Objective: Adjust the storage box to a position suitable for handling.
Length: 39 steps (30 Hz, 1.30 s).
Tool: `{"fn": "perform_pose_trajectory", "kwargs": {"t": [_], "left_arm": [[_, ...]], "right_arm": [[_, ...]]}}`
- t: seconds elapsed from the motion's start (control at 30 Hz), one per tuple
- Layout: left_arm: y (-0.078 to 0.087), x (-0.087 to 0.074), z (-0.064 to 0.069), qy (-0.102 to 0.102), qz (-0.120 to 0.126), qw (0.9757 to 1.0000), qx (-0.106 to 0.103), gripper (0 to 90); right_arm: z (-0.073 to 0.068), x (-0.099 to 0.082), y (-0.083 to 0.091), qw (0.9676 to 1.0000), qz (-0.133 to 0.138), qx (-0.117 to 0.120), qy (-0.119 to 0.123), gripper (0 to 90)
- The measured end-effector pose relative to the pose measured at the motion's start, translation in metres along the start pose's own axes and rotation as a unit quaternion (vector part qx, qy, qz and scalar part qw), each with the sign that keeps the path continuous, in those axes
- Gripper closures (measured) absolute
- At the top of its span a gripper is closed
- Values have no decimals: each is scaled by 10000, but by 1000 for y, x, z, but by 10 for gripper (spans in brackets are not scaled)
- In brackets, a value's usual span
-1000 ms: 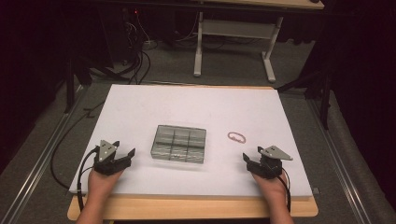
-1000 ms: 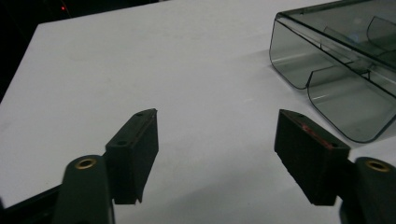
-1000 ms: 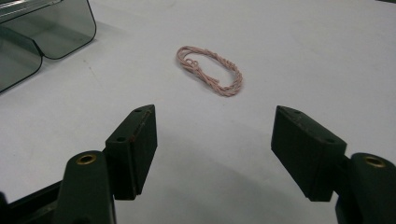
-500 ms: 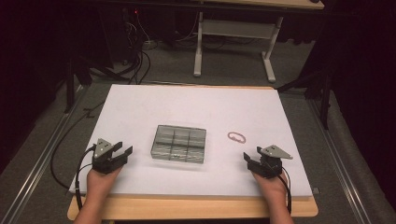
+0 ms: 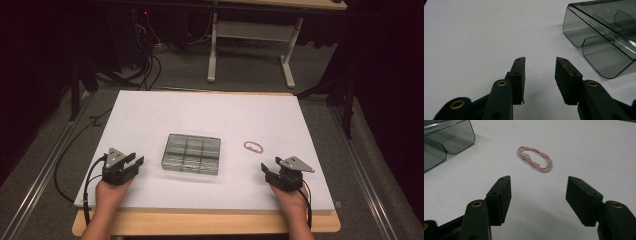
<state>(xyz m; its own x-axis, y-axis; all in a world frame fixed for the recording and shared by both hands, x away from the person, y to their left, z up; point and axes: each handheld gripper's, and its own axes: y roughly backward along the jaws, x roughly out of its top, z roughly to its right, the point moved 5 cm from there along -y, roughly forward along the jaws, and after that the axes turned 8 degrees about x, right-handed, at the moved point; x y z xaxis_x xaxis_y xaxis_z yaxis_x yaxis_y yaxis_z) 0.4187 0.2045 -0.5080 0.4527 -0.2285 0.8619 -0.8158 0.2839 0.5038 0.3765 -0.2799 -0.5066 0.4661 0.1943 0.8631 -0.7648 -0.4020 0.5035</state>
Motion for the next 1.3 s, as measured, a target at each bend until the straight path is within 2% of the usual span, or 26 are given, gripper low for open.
{"fn": "perform_pose_trajectory", "kwargs": {"t": [0.07,0.13,0.23,0.37,0.43,0.47,0.53,0.57,0.63,0.73,0.83,0.9,0.93,1.03,1.3], "left_arm": [[-1,3,5,57,10,9999,-85,636],[-4,5,10,-45,2,10000,-79,673],[-13,8,22,-91,-84,9997,-209,727],[-27,12,28,5,-261,9991,-347,866],[-32,16,29,60,-254,9990,-368,900],[-34,18,29,172,-252,9985,-447,900],[-41,23,32,107,-323,9982,-501,900],[-43,25,34,123,-289,9981,-535,900],[-50,30,38,93,-408,9975,-569,900],[-56,34,44,85,-460,9970,-612,900],[-61,38,46,105,-465,9965,-684,900],[-62,39,46,66,-454,9966,-685,900],[-63,39,45,130,-438,9960,-765,900],[-63,37,45,129,-464,9956,-806,900],[-61,35,58,-41,-467,9943,-957,900]], "right_arm": [[0,0,0,10000,30,25,-4,378],[0,0,1,10000,43,39,-1,378],[0,0,1,10000,35,43,-10,382],[0,0,1,10000,51,55,5,386],[-1,0,1,10000,45,52,14,387],[-1,0,1,10000,45,50,12,389],[-1,0,1,10000,39,43,-1,390],[0,0,0,10000,35,41,-7,393],[0,0,0,10000,26,30,12,394],[-1,0,1,10000,43,16,18,398],[-1,0,1,10000,61,12,12,400],[-1,0,1,10000,64,20,23,400],[-1,0,1,10000,58,41,27,400],[-1,0,1,10000,70,43,47,402],[-1,0,3,9999,156,16,34,421]]}}
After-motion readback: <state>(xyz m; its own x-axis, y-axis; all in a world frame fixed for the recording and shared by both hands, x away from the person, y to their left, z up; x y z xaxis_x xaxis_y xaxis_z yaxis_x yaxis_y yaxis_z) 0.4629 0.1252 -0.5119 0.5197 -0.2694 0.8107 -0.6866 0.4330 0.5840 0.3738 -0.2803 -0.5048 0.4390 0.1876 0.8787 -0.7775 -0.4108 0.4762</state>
